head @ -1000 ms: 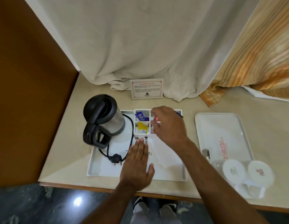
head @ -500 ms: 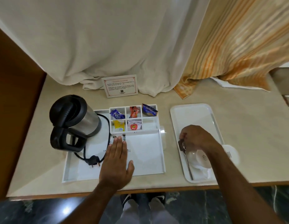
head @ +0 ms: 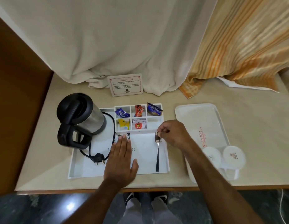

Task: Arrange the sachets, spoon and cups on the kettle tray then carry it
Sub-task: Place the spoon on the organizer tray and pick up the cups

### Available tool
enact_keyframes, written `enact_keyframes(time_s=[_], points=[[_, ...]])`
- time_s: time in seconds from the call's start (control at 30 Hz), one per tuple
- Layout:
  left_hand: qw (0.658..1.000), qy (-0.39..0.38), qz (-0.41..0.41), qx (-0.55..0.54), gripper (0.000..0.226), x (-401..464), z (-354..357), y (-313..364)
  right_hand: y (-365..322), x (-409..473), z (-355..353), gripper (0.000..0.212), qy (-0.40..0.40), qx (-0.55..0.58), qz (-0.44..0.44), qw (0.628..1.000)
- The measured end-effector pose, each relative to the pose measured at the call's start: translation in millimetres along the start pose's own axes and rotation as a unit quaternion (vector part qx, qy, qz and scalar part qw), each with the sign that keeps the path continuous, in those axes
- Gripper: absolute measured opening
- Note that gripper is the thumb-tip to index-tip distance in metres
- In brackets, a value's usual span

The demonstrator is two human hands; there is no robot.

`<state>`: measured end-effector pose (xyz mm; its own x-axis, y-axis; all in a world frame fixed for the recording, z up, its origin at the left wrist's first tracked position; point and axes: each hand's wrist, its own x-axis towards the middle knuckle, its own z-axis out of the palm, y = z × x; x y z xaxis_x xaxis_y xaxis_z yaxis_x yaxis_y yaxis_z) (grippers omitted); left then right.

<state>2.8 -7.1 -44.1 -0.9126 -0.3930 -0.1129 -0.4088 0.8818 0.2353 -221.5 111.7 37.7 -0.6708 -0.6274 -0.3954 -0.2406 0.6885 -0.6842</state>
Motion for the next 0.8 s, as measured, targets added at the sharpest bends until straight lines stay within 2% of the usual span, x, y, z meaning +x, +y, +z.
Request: enact_keyframes(time_s=[0.07, 0.17, 0.33, 0.47, 0.67, 0.8], points=[[1.000, 0.002, 0.001, -0.005, 0.083, 0.3, 0.2, 0.6, 6.4, -2.3, 16.4, 0.010, 0.042, -0.023, -0.011, 0.999], [1.000, -0.001, -0.003, -0.007, 0.084, 0.5, -0.1, 0.9, 17.6, -9.1, 35.8, 0.013, 0.109, -0.093, -0.058, 0.988], [1.000, -0.006, -0.007, -0.012, 0.084, -0.3, 1.6, 0.5, 27.1, -12.3, 46.7, 0.011, 0.178, -0.170, -0.122, 0.962], [1.000, -0.011, -0.011, -0.007, 0.084, 0.8, 0.5, 0.7, 26.2, -22.2, 44.5, 0.011, 0.237, -0.155, -0.160, 0.946], [1.000, -0.015, 0.005, -0.007, 0.082, -2.2, -2.9, 0.8, 20.1, -70.2, 20.7, 0.024, 0.378, -0.132, -0.241, 0.884], [0.999, -0.024, -0.008, 0.022, 0.078, -0.7, -13.8, 13.7, 44.7, -121.0, -10.5, 0.022, 0.431, -0.157, -0.204, 0.865]])
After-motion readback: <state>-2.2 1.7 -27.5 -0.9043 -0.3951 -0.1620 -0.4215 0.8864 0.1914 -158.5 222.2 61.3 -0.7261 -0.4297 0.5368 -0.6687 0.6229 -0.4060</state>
